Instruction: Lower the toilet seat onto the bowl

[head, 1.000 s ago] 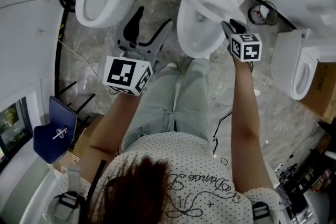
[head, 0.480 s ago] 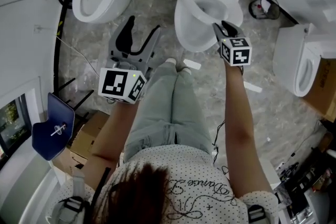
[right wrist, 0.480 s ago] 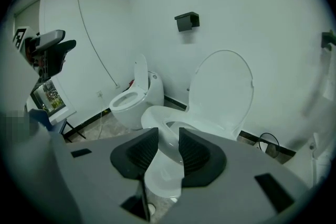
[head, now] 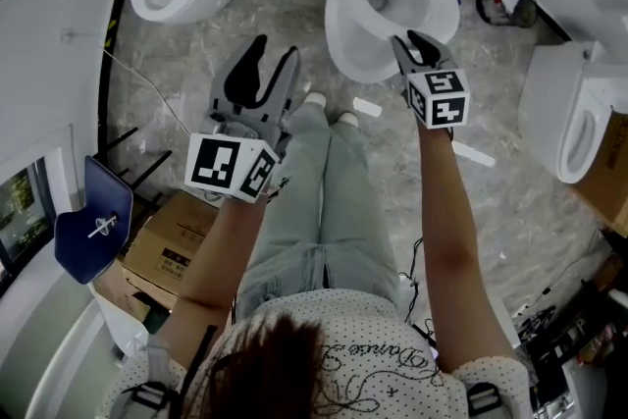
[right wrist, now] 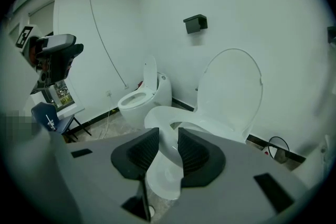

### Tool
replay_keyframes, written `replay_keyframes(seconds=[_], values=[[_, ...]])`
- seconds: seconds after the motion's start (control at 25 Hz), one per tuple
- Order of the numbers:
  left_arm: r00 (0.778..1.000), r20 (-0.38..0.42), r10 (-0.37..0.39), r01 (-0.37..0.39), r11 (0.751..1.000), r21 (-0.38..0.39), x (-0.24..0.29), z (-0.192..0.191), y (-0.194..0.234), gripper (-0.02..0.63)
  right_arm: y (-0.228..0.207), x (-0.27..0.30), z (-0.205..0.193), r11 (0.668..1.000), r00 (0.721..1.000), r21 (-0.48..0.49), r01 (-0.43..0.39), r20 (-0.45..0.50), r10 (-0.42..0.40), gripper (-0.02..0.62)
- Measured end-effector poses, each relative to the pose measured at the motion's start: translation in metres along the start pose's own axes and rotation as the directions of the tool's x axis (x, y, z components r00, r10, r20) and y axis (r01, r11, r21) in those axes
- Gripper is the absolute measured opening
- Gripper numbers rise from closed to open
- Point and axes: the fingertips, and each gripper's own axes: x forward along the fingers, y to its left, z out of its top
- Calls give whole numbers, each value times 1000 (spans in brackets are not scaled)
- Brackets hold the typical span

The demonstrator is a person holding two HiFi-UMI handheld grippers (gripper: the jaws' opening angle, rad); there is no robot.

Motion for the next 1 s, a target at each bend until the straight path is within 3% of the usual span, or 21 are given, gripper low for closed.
replay_keyframes(seconds=[0.68,1.0], values=[[994,-78,-76,78,997,28,35,-86,13,12,26,10,-57,1000,1000,-17,26,7,-26,121],[985,-134,-110,114,993,24,29,-135,22,5,37,22,-88,999,999,-9,54,4,-53,118]])
